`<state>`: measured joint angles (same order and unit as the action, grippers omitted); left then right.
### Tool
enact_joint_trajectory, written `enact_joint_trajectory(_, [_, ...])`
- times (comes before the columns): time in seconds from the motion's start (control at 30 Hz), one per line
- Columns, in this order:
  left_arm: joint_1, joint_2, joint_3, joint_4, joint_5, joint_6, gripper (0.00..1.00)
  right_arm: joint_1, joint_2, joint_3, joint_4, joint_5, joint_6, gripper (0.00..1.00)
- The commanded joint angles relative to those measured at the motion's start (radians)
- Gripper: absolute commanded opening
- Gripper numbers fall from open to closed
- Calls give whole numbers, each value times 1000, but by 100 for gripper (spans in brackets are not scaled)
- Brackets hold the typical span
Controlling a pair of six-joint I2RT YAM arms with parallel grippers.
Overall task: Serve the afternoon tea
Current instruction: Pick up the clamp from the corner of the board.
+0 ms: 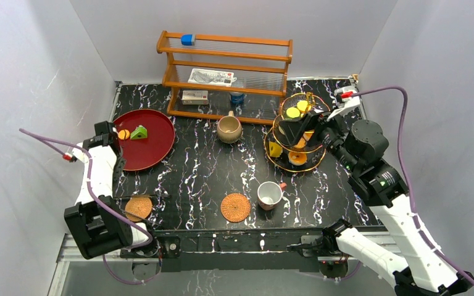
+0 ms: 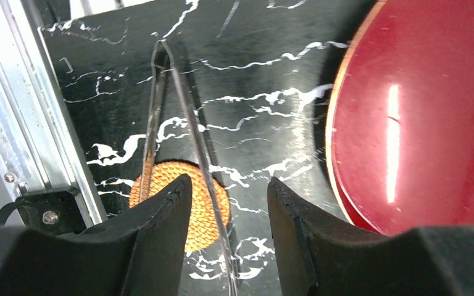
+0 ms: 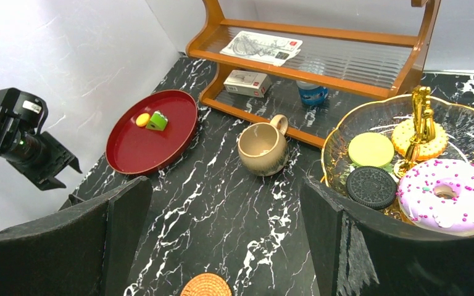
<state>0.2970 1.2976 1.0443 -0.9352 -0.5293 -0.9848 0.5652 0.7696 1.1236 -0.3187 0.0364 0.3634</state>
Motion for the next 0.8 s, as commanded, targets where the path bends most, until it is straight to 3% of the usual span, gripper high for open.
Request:
enact_joint_trajectory(0.0, [65,-53,-115,85,-71,-54,43,4,17,47,26,-20,4,99])
enact_joint_trajectory(0.17, [83,7,-139,66,-67,-127,40,4,42,63,21,-9,4,98])
enact_joint_trajectory(0.63, [97,126,-260,269,-41,-123,41,4,89,129,-8,0,8,97])
enact_joint_trajectory(0.77, [97,179,-278,273,-20,-147,33,3,98,141,-10,-14,26,97])
